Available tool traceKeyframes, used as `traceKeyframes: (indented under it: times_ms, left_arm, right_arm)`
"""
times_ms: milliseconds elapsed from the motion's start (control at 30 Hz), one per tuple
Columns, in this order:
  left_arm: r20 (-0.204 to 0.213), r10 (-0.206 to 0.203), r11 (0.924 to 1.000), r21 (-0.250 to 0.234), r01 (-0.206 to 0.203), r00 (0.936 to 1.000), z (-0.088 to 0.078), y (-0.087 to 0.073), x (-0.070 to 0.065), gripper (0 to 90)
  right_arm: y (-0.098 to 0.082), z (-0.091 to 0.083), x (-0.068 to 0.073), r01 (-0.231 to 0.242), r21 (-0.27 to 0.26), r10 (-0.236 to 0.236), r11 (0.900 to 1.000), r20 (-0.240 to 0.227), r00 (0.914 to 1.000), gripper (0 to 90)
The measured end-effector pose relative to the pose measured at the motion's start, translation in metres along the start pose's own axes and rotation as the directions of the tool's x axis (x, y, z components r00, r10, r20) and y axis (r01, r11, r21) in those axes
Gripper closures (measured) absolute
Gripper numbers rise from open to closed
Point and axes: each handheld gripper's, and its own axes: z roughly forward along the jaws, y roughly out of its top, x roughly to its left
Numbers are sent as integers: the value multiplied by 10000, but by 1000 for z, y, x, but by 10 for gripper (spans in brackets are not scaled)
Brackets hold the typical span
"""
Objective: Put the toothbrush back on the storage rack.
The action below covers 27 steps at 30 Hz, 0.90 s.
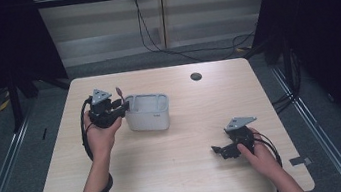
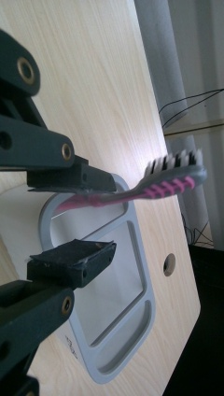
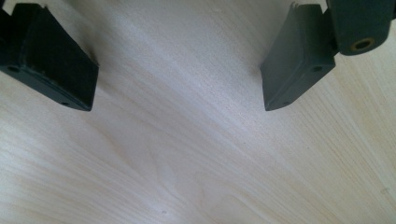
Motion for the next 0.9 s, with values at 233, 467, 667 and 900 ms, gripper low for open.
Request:
traceKeyframes:
  times_ms: [233, 467, 667, 900]
  left_arm:
    - [45, -76, 10000, -5, 76, 10000, 0, 0, 0, 614]
    - [46, -99, 9999, 23, 99, 9999, -1, 1, 1, 568]
    - [15, -253, 9997, 14, 253, 9997, -4, 1, 2, 498]
    - [43, -328, 9994, 91, 328, 9995, -6, -1, 4, 435]
  right_arm:
    - [0, 0, 0, -3, 0, 3, 10000, -1, 10000, 104]
    - [0, 0, 0, -4, 1, 4, 10000, -1, 10000, 105]
    - [0, 0, 0, -3, 0, 3, 10000, 1, 10000, 105]
    - [0, 0, 0, -2, -1, 2, 10000, -1, 10000, 105]
